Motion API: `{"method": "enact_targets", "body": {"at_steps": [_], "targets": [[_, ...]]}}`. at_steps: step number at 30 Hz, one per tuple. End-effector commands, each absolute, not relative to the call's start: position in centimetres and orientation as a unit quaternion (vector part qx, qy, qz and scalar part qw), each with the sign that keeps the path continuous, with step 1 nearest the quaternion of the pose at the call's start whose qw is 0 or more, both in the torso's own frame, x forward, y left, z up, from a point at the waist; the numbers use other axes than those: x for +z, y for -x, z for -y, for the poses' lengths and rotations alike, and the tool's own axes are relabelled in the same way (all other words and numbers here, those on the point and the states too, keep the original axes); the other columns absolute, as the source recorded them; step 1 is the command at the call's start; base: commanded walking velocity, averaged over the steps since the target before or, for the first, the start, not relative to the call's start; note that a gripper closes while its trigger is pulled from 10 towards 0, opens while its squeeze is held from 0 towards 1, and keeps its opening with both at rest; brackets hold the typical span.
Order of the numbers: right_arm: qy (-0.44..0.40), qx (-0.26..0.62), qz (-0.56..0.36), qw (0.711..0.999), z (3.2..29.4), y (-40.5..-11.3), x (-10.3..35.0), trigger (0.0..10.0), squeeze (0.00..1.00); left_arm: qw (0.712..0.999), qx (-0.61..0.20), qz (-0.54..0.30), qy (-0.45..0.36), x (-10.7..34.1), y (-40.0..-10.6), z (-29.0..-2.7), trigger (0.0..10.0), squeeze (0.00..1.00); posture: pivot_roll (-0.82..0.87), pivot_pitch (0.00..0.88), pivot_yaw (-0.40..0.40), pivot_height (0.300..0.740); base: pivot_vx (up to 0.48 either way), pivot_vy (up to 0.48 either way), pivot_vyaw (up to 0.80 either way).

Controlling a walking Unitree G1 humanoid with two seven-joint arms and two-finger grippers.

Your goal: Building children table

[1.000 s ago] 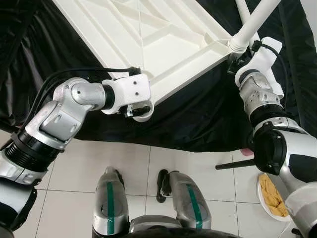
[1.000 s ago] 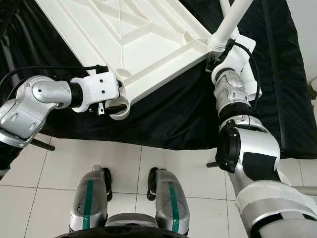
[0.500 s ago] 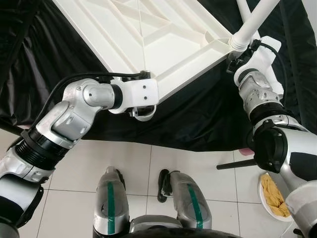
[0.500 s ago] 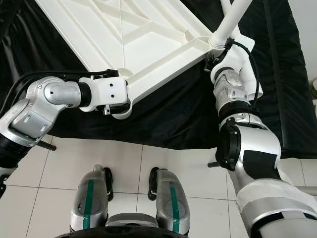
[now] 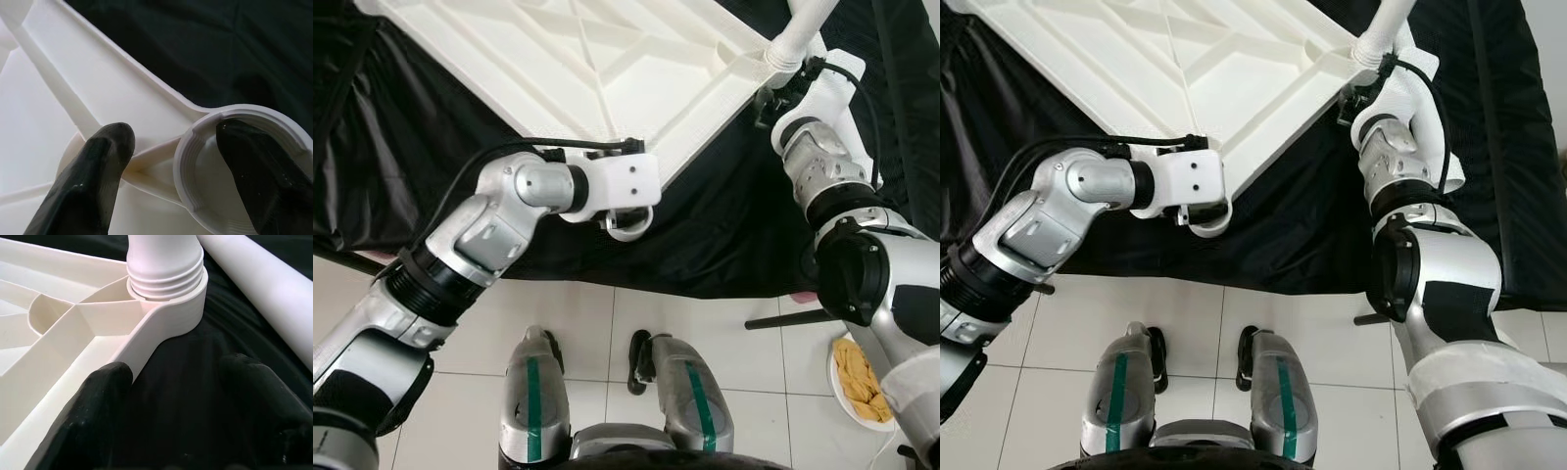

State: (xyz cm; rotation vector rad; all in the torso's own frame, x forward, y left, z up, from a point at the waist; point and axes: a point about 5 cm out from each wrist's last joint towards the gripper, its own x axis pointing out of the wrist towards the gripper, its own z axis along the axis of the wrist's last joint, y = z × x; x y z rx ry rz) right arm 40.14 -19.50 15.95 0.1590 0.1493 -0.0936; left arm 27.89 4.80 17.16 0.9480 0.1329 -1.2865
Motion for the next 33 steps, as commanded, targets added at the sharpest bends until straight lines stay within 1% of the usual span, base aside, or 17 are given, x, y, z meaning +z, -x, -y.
{"method": "enact_targets", "body": {"at_steps": [1, 11, 14, 17, 19, 21, 22, 23, 24, 27, 28, 31, 32, 33], "targets": [[-0.080, 0.012, -0.072, 0.994, 16.8, -40.6, 16.3, 10.0, 0.00, 0.668, -0.612, -0.062, -0.418, 16.2, -26.8, -3.3, 10.0, 0.00, 0.12, 0.116, -0.046, 0.740, 0.000, 0.000, 0.00], [-0.081, 0.046, -0.061, 0.994, 14.5, -40.9, 17.0, 10.0, 0.00, 0.666, -0.620, -0.039, -0.413, 16.9, -27.4, -0.8, 10.0, 0.00, 0.11, 0.102, -0.028, 0.740, 0.000, 0.000, 0.00], [-0.085, 0.052, -0.058, 0.993, 14.3, -40.9, 17.1, 10.0, 0.00, 0.665, -0.619, -0.037, -0.416, 17.0, -27.5, -0.6, 10.0, 0.00, 0.12, 0.099, -0.027, 0.740, 0.000, 0.000, 0.00], [-0.090, 0.055, -0.049, 0.993, 13.8, -41.1, 17.6, 10.0, 0.00, 0.680, -0.603, -0.029, -0.417, 17.3, -28.2, 0.1, 10.0, 0.00, 0.12, 0.097, -0.030, 0.740, 0.000, 0.000, 0.00], [-0.091, 0.051, -0.047, 0.993, 13.8, -41.1, 17.7, 10.0, 0.00, 0.684, -0.599, -0.028, -0.416, 17.4, -28.4, 0.2, 10.0, 0.00, 0.12, 0.097, -0.030, 0.740, 0.000, 0.000, 0.00], [-0.080, 0.032, -0.039, 0.996, 14.5, -41.1, 17.9, 10.0, 0.00, 0.699, -0.583, -0.021, -0.413, 17.9, -29.0, -0.1, 10.0, 0.00, 0.12, 0.097, -0.039, 0.740, 0.000, 0.000, 0.00], [-0.080, 0.032, -0.039, 0.996, 14.5, -41.1, 17.9, 10.0, 0.00, 0.699, -0.583, -0.021, -0.413, 17.9, -29.0, -0.1, 10.0, 0.00, 0.12, 0.097, -0.039, 0.740, 0.000, 0.000, 0.00], [-0.072, 0.022, -0.032, 0.997, 14.9, -41.1, 18.1, 10.0, 0.00, 0.709, -0.573, -0.016, -0.411, 18.2, -29.4, -0.5, 10.0, 0.00, 0.12, 0.097, -0.039, 0.740, 0.000, 0.000, 0.00], [-0.072, 0.022, -0.032, 0.997, 14.9, -41.1, 18.1, 10.0, 0.00, 0.709, -0.573, -0.016, -0.411, 18.2, -29.4, -0.5, 10.0, 0.00, 0.12, 0.097, -0.039, 0.740, 0.000, 0.000, 0.00], [-0.050, -0.011, 0.002, 0.999, 16.7, -41.1, 18.8, 10.0, 0.00, 0.756, -0.518, 0.006, -0.400, 19.6, -31.4, -2.2, 10.0, 0.00, 0.12, 0.101, -0.046, 0.740, 0.000, 0.000, 0.00], [-0.050, -0.011, 0.002, 0.999, 16.7, -41.1, 18.8, 10.0, 0.00, 0.756, -0.518, 0.006, -0.400, 19.6, -31.4, -2.2, 10.0, 0.00, 0.12, 0.101, -0.046, 0.740, 0.000, 0.000, 0.00], [-0.052, -0.028, 0.041, 0.997, 17.9, -40.9, 19.5, 10.0, 0.00, 0.790, -0.487, 0.033, -0.372, 21.0, -32.3, -3.6, 10.0, 0.00, 0.12, 0.101, -0.050, 0.740, 0.000, 0.000, 0.00], [-0.052, -0.028, 0.041, 0.997, 17.9, -40.9, 19.5, 10.0, 0.00, 0.790, -0.487, 0.033, -0.372, 21.0, -32.3, -3.6, 10.0, 0.00, 0.12, 0.101, -0.050, 0.740, 0.000, 0.000, 0.00], [-0.060, -0.032, 0.072, 0.995, 18.5, -40.7, 20.1, 10.0, 0.00, 0.812, -0.474, 0.054, -0.337, 22.3, -32.7, -4.7, 10.0, 0.00, 0.12, 0.103, -0.052, 0.740, 0.000, 0.000, 0.00]]}}
